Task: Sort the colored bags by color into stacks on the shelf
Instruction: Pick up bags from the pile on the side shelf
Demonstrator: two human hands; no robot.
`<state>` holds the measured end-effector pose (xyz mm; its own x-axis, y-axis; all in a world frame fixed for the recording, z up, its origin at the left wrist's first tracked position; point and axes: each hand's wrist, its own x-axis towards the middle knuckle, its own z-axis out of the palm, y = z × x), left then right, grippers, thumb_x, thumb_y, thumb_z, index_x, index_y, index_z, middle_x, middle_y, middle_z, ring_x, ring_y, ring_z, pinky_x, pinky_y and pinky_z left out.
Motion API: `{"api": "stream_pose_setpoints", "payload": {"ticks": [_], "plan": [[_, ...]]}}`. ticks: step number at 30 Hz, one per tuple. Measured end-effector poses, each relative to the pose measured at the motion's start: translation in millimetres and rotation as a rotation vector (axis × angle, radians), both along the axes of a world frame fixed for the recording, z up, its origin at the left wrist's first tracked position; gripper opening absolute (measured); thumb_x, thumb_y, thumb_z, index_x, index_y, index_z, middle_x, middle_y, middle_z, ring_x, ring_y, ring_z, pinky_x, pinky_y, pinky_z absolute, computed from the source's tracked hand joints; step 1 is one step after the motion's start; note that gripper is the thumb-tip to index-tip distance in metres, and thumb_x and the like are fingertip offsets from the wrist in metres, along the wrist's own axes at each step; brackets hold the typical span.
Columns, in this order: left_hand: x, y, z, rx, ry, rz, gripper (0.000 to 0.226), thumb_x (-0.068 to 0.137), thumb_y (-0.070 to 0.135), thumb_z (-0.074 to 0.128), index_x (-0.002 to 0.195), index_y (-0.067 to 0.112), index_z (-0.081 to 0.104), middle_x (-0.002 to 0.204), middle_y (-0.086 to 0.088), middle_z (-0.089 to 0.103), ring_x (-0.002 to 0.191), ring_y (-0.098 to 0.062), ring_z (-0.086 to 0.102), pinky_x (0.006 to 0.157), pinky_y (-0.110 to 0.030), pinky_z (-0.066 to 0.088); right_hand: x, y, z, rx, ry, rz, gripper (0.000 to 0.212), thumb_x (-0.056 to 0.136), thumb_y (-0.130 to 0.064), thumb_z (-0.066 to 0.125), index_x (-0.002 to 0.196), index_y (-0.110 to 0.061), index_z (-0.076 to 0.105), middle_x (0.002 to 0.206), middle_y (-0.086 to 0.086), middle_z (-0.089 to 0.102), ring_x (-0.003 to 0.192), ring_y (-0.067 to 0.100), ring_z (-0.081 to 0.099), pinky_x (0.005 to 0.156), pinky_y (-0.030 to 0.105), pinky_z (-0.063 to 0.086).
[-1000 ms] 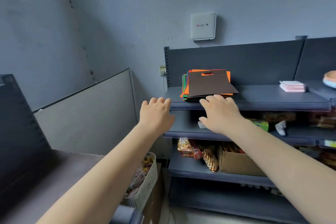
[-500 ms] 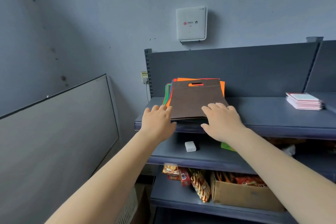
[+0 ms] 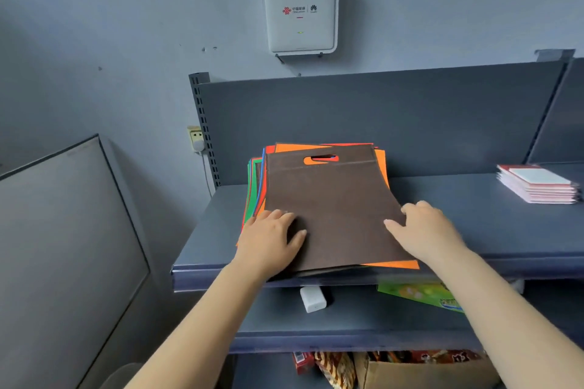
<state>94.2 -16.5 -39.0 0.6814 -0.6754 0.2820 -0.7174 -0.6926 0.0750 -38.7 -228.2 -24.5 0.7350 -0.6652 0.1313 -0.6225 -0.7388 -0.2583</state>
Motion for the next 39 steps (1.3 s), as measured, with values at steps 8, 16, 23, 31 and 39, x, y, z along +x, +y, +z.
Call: {"api": "stream_pose_setpoints", "payload": {"ticks": [8, 16, 23, 31, 39], "plan": [[31.1, -13.0, 3.1, -0.068, 0.132, -0.159, 0.045, 0.097, 0.047, 0.039, 0.137, 0.027, 0.049, 0.144, 0.008, 0.045, 0.133, -0.013, 0.037, 0.108, -0.03, 0.029, 14.2, -21.9, 3.4, 0.153, -0.382, -0.106, 0.02, 0.082, -0.024, 0.072, 0.078, -0.02, 0.052, 0.082, 0.0, 0.056, 0.09, 0.027, 0.051, 0.067, 0.032, 0.037], [62.2, 8.2, -0.7, -0.217, 0.226, 0.286, 0.053, 0.08, 0.06, 0.061, 0.106, 0.013, 0.061, 0.108, -0.007, 0.057, 0.107, -0.028, 0.052, 0.085, -0.036, 0.043, 13.4, -43.6, 5.8, 0.175, -0.71, -0.067, 0.007, 0.085, -0.007, 0.065, 0.086, -0.01, 0.059, 0.08, 0.006, 0.059, 0.08, 0.025, 0.055, 0.069, 0.03, 0.036], [67.8, 27.5, 12.0, -0.451, 0.408, 0.474, 0.023, 0.077, 0.037, 0.075, 0.077, 0.019, 0.06, 0.088, -0.003, 0.062, 0.083, -0.023, 0.057, 0.067, -0.029, 0.043, 10.8, -44.2, -2.7, 0.397, -0.82, -0.02, 0.027, 0.09, -0.006, 0.057, 0.116, -0.008, 0.063, 0.112, 0.011, 0.068, 0.106, 0.028, 0.062, 0.092, 0.043, 0.049], [7.5, 51.7, 39.7, -0.79, 0.175, 0.382, 0.01, 0.086, 0.013, 0.066, 0.079, 0.021, 0.063, 0.078, 0.001, 0.063, 0.07, -0.016, 0.056, 0.056, -0.022, 0.039, -17.8, -20.4, -1.1, 0.845, -0.973, 0.088, 0.044, 0.093, -0.002, 0.056, 0.136, -0.008, 0.05, 0.13, -0.002, 0.055, 0.116, 0.01, 0.05, 0.098, 0.03, 0.04], [-113.0, 115.4, 21.0, -1.265, 0.013, 0.542, 0.021, 0.087, 0.018, 0.066, 0.071, 0.028, 0.057, 0.068, 0.001, 0.067, 0.043, 0.003, 0.048, 0.047, -0.02, 0.038, -70.4, 28.1, -3.5, 1.325, -0.991, 0.328, 0.034, 0.095, -0.001, 0.05, 0.123, -0.014, 0.062, 0.108, 0.003, 0.072, 0.097, 0.016, 0.069, 0.087, 0.034, 0.055]]}}
